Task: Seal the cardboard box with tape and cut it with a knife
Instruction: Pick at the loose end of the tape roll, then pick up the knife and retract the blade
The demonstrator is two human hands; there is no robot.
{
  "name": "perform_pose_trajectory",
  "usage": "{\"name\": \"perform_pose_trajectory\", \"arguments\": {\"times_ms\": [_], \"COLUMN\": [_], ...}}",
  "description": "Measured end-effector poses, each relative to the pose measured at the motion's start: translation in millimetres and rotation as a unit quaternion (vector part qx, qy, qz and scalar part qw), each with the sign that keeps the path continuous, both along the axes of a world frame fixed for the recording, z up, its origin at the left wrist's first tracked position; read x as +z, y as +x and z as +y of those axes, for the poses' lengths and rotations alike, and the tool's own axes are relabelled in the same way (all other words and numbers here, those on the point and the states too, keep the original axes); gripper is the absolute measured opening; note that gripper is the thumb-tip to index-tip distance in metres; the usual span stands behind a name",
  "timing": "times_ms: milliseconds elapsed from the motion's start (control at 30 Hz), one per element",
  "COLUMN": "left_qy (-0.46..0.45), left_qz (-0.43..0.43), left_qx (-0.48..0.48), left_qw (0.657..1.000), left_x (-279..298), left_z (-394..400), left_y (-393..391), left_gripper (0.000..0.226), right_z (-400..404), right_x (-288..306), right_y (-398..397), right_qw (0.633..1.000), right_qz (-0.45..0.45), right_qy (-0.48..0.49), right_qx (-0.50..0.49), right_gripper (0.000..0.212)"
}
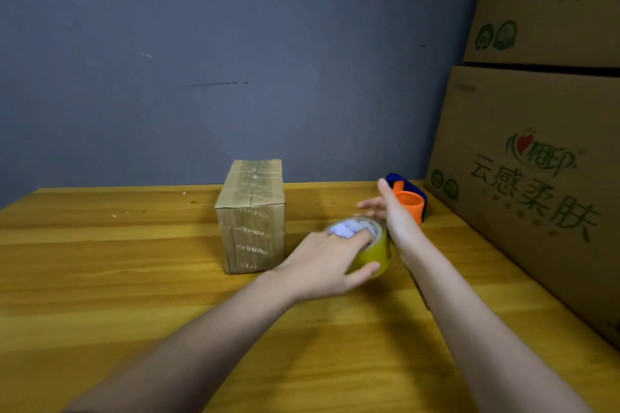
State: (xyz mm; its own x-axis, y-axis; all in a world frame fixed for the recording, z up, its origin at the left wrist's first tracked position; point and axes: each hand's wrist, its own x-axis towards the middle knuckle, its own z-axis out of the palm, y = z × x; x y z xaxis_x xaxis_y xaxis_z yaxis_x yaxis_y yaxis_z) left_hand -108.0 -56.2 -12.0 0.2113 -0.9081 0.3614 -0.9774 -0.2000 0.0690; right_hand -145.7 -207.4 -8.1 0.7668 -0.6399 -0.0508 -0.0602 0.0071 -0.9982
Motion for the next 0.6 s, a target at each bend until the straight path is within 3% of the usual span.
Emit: {"name": "perform_pose_trajectory", "arguments": {"times_ms": [100,233,300,433,600], "left_qy": [0.024,0.021,0.035,0.061,0.077], "left_qz": [0.008,-0.009,-0.026,-0.024,-0.018], "left_qx": [0.053,0.129,0.147,0.167,0.182], "left_qw": [0.998,0.991,0.988,0.984,0.980], "left_x": [-9.7,-21.6,-27.8,-41.0,-54.4], "left_z": [-31.2,-76.4,-93.5,-129.1,-151.6], "left_y": [15.4,38.3,46.8,60.7,69.2], "left_gripper": [0.040,0.038,0.035,0.035,0.035], "right_z": [-30.3,-46.5,-44.4,-54.1,-56.0], "right_x": [-13.0,-44.1,-58.1,-72.9,-76.5], "right_y": [-7.6,-24.3,-28.2,-26.6,-22.6], "right_qw": [0.969,0.890,0.865,0.850,0.842], "right_qz": [0.023,0.163,0.210,0.268,0.275], "right_qy": [-0.211,-0.398,-0.427,-0.429,-0.443], "right_qx": [-0.129,-0.149,-0.161,-0.146,-0.139], "right_gripper": [0.033,0.021,0.030,0.050,0.054]}}
